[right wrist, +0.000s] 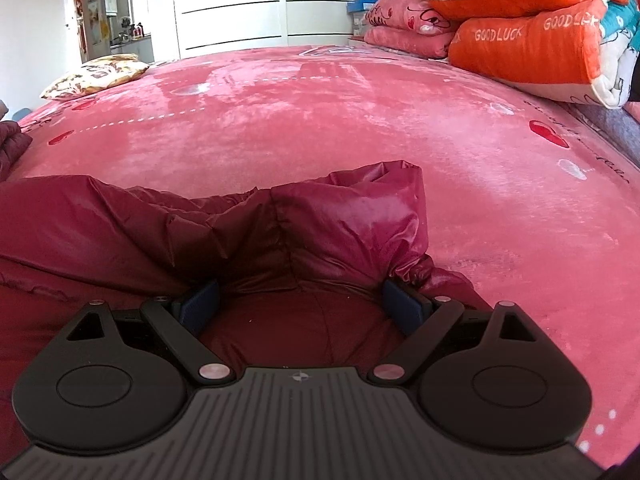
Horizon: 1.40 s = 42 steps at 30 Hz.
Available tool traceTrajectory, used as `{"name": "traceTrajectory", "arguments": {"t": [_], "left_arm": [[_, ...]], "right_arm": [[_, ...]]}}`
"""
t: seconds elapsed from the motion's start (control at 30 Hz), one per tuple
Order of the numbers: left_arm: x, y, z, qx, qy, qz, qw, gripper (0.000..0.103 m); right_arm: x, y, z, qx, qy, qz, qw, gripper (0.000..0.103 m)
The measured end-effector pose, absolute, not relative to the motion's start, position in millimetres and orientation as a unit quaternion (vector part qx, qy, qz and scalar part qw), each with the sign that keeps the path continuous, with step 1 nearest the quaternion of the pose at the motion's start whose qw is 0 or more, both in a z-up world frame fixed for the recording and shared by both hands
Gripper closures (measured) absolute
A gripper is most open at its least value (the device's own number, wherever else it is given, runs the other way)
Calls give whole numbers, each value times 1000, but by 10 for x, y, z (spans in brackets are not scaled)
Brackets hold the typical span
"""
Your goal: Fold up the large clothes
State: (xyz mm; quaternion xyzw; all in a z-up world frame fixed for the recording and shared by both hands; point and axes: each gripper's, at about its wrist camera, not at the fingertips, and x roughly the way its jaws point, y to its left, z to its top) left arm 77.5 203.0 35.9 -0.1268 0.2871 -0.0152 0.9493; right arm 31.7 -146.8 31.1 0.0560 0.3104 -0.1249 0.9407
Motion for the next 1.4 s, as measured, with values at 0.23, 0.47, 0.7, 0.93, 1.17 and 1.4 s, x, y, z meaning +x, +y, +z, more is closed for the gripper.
{"name": "traceTrajectory", "arguments": {"t": [0.23, 0.47, 0.7, 0.93, 1.17, 1.4], "left_arm": [[800, 1991, 334, -116, 287, -12, 951, 0], [820, 1967, 330, -106, 289, -8, 952, 0], [835, 1950, 344, -98, 290, -5, 952, 0], [723, 1921, 532, -87, 279, 15, 956, 1], [498, 1479, 1063, -61, 236, -12, 970, 1], [717, 771, 1204, -28, 254, -61, 965, 1]], "right_arm": [[292, -1483, 297, 57, 305, -124, 943, 0], [294, -1482, 284, 57, 302, -125, 943, 0], [294, -1494, 284, 59, 297, -124, 945, 0], [269, -1524, 294, 74, 289, -118, 947, 0], [181, -1617, 330, 117, 265, -99, 952, 0], [119, -1801, 469, 179, 260, -73, 946, 0]]}}
